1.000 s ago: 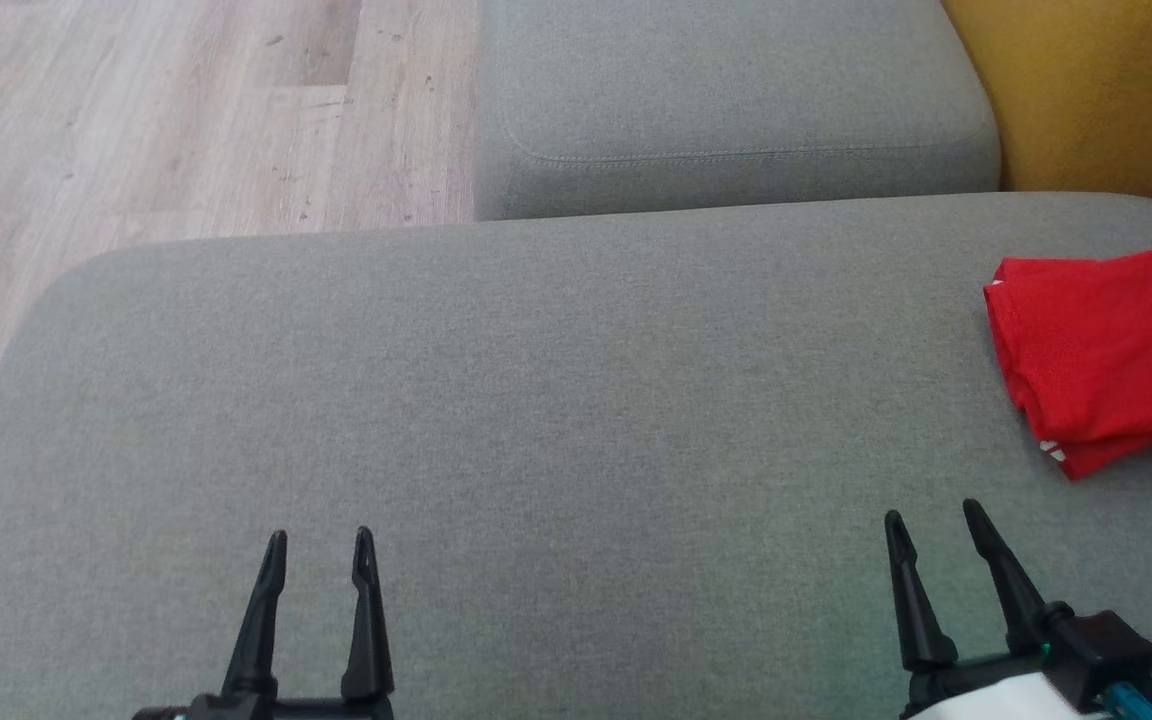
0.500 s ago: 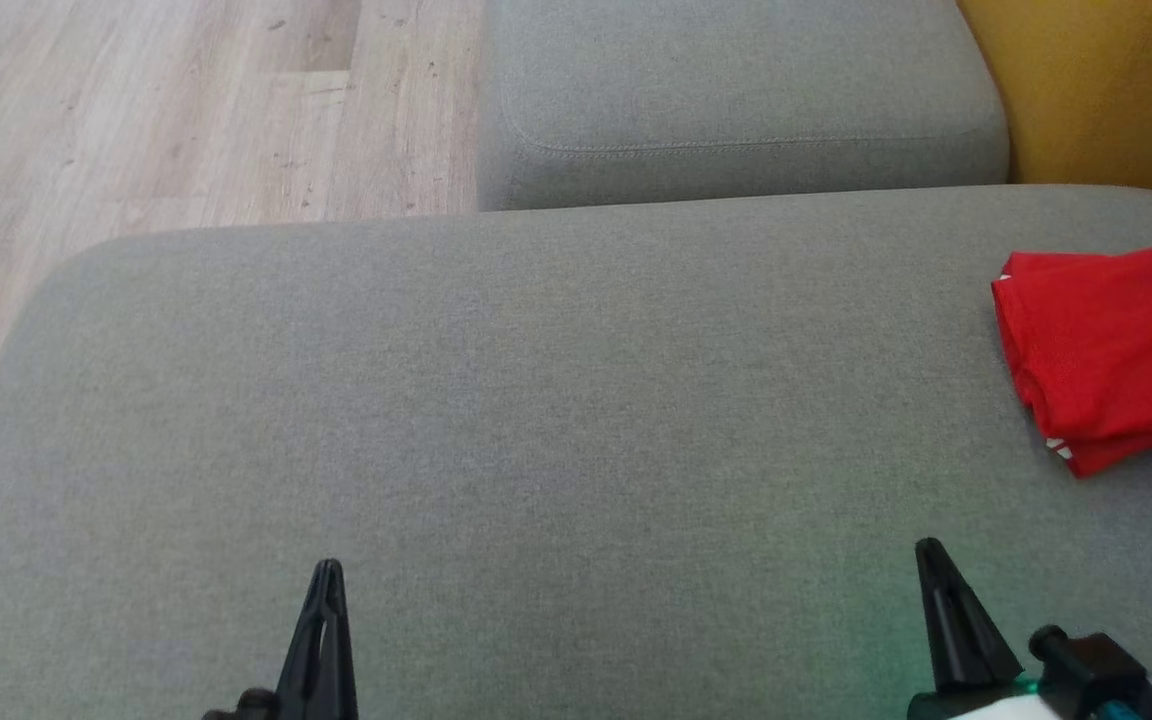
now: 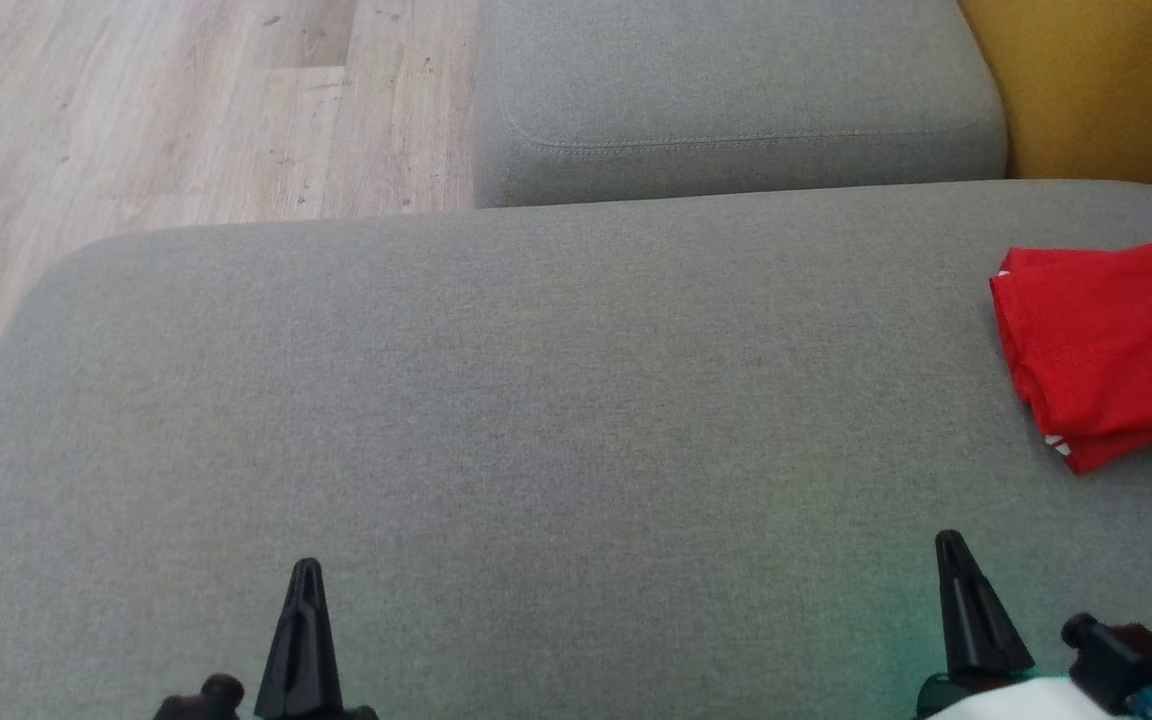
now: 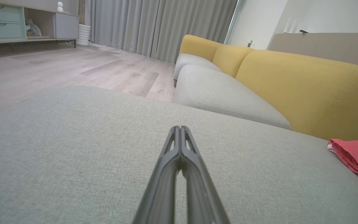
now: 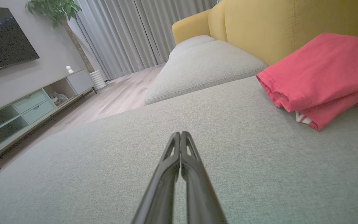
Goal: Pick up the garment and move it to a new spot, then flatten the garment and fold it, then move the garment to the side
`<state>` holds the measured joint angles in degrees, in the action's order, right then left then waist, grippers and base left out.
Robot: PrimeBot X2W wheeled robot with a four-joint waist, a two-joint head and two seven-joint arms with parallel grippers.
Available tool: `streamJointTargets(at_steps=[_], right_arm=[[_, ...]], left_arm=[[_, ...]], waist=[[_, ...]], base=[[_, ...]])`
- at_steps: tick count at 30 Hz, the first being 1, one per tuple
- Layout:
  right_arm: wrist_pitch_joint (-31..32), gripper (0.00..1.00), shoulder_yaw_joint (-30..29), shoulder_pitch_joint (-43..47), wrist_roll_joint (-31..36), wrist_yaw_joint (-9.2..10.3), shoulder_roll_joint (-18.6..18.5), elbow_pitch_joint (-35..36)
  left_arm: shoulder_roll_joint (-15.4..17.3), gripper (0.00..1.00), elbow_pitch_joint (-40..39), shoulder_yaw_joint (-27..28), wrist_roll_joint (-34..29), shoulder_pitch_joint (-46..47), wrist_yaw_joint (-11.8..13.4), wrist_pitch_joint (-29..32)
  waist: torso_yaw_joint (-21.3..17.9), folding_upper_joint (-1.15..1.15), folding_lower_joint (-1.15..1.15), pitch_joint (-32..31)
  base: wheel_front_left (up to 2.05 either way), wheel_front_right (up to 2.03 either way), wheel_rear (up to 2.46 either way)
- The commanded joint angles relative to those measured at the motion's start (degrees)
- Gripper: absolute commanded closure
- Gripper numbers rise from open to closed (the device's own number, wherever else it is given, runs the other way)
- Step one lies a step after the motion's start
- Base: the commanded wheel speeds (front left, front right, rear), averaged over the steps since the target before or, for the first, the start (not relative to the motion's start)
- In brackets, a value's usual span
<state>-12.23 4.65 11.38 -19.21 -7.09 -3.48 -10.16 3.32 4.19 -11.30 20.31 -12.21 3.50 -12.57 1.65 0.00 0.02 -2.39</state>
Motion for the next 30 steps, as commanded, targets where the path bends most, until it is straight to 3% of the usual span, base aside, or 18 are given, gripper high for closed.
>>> streamJointTargets(at_steps=[1,30], right_arm=[[0.3,1.00,-0.4,-2.9,-2.2,-0.07,-0.6,1.5],[4.3,1.00,-2.1,-6.7,-22.0,-0.16,-1.1,0.1]], left_arm=[[0.6,1.00,-1.3,1.0,2.1,2.7,-0.4,0.3],[1.3,1.00,1.7,4.1,21.8,6.9,-3.2,4.2]], waist=[[0.0,0.00,0.00,0.0],[-0.5,0.00,-0.01,0.7]], base=[[0.00,0.00,0.00],[0.00,0.00,0.00]])
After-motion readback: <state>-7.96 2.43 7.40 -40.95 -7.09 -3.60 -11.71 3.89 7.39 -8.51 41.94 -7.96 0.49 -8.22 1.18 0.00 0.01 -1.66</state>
